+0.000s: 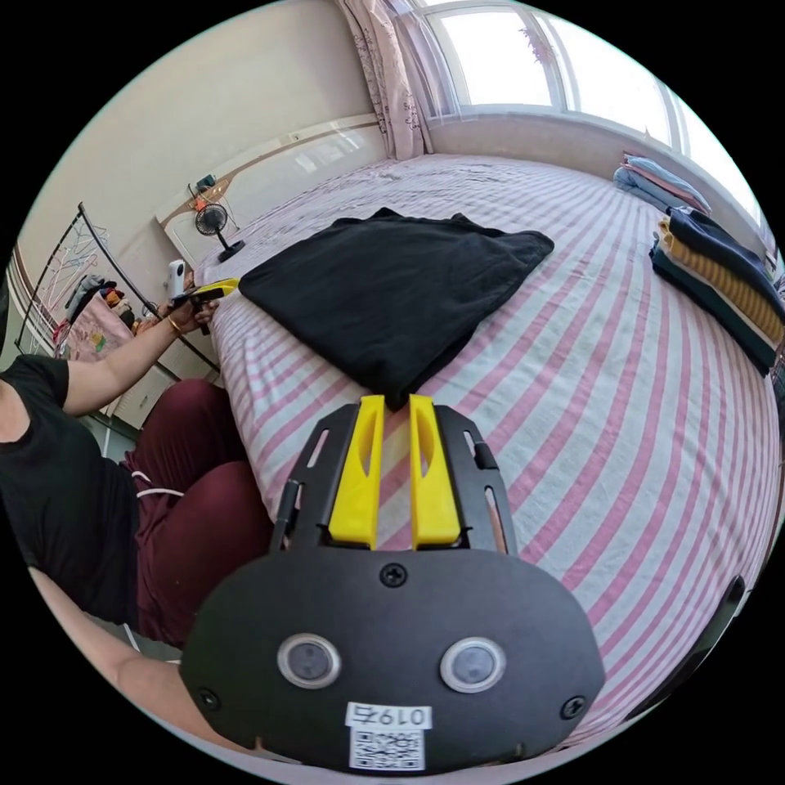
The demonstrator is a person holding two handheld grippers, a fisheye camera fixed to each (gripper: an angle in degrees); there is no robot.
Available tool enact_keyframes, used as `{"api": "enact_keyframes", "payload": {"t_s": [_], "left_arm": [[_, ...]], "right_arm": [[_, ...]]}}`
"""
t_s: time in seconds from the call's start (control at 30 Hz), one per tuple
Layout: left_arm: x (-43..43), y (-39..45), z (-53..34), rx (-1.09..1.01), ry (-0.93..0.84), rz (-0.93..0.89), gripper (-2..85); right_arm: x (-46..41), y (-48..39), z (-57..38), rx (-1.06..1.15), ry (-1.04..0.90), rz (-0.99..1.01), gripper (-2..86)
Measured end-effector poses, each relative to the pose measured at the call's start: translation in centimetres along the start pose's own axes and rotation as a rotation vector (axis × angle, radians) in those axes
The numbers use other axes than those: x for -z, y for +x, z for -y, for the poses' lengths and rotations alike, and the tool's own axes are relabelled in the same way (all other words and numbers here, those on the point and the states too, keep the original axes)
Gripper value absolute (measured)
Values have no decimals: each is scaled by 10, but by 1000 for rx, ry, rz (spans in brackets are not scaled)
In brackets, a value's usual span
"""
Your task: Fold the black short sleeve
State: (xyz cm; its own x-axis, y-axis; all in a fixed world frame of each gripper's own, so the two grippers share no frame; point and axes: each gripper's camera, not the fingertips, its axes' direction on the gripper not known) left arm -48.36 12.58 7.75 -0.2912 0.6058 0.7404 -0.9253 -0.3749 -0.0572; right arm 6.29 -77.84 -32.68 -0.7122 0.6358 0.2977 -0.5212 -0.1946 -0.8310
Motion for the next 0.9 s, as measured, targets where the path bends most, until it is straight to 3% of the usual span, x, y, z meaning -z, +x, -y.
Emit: {"api": "enact_keyframes", "payload": {"t_s": [0.37,0.9], "left_arm": [[8,-22,6,42,-109,-94,26],[58,-54,41,-2,-151,-298,10]], "right_arm": [[8,11,-12,32,-11,36,22],[59,29,-21,181,-18,230,-1]]}}
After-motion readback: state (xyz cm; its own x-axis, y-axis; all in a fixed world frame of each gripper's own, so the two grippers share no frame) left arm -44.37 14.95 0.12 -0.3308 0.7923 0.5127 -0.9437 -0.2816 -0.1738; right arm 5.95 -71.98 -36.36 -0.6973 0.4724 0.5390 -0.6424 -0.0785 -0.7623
